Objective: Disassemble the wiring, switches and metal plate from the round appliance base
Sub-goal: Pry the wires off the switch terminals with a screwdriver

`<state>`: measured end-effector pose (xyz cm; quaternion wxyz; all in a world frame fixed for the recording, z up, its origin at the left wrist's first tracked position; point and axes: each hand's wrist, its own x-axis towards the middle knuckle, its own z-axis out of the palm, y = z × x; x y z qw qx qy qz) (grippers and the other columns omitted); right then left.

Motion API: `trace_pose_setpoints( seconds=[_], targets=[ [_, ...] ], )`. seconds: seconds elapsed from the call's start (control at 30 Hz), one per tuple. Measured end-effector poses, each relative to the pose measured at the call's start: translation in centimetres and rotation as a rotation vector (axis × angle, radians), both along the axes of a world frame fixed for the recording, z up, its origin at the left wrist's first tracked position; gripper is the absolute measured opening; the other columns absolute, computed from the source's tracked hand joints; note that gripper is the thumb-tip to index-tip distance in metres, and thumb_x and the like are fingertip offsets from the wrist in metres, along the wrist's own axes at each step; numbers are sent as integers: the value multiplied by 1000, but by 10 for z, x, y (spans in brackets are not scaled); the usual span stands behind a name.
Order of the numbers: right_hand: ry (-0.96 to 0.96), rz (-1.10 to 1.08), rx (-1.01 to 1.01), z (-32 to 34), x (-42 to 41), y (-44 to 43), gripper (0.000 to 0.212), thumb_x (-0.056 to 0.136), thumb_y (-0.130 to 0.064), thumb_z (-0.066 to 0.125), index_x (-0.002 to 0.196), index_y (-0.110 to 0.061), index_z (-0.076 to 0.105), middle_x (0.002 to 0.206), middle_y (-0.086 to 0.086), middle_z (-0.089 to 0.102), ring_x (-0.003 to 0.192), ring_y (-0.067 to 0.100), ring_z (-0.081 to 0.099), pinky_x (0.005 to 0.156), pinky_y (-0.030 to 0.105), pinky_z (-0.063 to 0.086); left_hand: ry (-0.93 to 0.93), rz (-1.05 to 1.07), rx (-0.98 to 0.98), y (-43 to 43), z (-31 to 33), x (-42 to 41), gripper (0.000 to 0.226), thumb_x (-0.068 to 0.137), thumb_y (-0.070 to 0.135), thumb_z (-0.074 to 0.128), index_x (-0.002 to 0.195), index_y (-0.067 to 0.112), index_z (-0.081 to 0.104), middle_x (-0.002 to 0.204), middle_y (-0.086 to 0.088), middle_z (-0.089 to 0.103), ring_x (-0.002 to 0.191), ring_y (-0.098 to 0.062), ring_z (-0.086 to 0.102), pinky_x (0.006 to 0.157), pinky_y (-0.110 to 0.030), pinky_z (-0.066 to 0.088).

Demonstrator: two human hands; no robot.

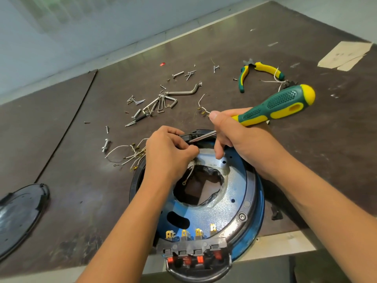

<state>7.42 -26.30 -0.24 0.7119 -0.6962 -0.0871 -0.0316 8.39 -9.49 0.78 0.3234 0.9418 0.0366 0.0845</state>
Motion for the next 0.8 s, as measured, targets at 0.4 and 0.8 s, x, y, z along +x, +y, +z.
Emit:
trace_pose_setpoints(
  seconds=[0.4, 0.8],
  targets=[
    [254, -29, 289, 8, 29, 8, 39, 99, -16, 60, 62, -18, 47, 48, -5, 34, 32, 13, 40, 46, 30, 43, 23, 0, -19, -2, 0, 1, 14, 67, 9, 76, 55, 7, 71, 88, 3, 65, 89, 3, 57, 69, -27, 48],
    [316, 6, 470, 6, 41, 9, 42, 98, -12, 60, 59, -20, 47, 47, -10, 36, 34, 9, 32, 40, 25, 39, 30, -35, 21, 0, -2, -2, 19, 65, 7, 77, 50, 6, 66, 85, 1, 65, 96, 2, 56, 67, -21, 42]
  ],
)
